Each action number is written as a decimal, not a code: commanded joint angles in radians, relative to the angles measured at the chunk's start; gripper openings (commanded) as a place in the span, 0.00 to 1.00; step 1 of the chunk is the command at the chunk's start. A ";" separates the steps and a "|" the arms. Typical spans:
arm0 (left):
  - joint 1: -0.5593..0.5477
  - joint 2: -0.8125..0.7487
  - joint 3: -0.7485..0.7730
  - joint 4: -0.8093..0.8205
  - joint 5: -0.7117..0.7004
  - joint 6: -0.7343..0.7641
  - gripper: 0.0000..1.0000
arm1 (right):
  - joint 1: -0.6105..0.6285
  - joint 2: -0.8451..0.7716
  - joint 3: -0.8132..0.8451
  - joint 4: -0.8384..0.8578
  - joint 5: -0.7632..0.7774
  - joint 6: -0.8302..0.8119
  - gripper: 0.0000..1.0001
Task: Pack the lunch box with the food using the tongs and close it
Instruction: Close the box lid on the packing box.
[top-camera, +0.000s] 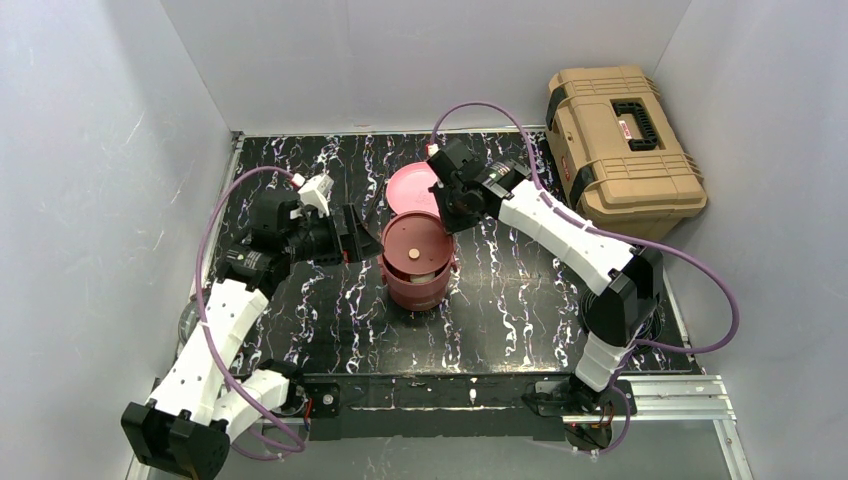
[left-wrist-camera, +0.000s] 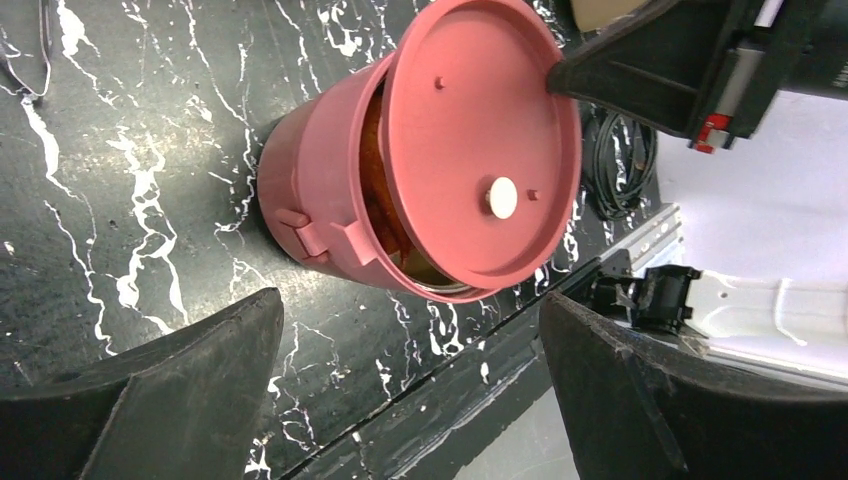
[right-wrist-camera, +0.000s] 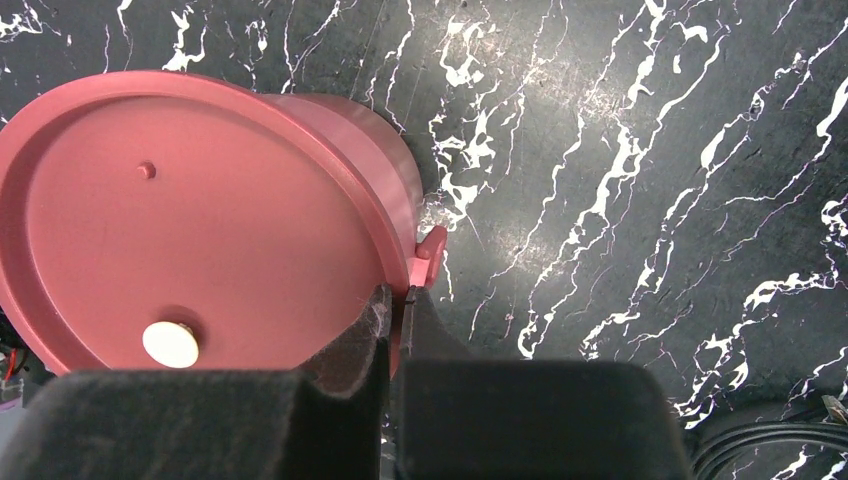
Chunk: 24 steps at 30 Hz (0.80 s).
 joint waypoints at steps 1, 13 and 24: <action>-0.033 0.010 -0.025 -0.012 -0.081 0.015 0.98 | 0.019 -0.001 0.019 0.002 0.044 0.030 0.01; -0.145 0.120 0.013 -0.021 -0.199 0.021 1.00 | 0.040 0.017 -0.010 -0.004 0.045 0.037 0.01; -0.158 0.138 0.010 -0.032 -0.241 0.021 0.95 | 0.049 0.002 -0.035 -0.027 0.059 0.036 0.01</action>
